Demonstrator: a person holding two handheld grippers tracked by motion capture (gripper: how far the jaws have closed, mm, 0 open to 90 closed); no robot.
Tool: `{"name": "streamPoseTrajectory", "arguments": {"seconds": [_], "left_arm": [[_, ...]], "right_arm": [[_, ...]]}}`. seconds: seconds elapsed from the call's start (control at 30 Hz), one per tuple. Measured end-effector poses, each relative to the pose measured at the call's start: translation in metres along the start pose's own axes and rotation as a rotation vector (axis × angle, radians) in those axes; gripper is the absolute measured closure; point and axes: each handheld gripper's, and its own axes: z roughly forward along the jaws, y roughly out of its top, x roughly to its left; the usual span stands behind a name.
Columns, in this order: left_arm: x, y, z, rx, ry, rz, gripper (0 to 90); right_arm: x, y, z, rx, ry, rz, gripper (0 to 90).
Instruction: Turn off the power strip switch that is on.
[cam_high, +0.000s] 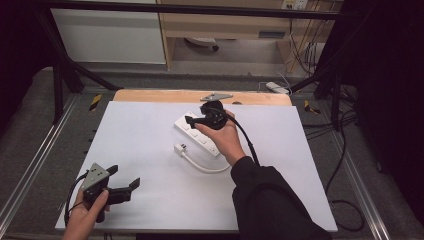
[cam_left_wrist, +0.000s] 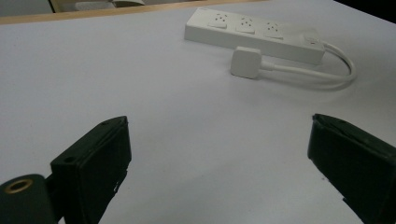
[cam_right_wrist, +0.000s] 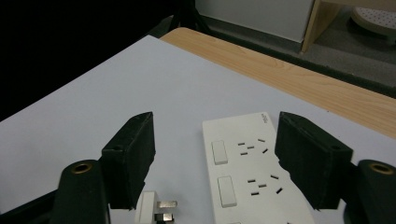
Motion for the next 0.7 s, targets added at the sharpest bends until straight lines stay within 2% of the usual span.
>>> {"name": "streamPoseTrajectory", "arguments": {"seconds": [0.3, 0.7], "left_arm": [[0.0, 0.0, 0.0, 0.0, 0.001, -0.003, 6.1], [0.0, 0.0, -0.002, -0.016, 0.004, -0.015, 6.1]], "right_arm": [[-0.003, -0.004, -0.027, -0.024, -0.001, 0.01, 12.8], [-0.01, -0.018, -0.069, -0.086, -0.026, -0.012, 6.0]]}}
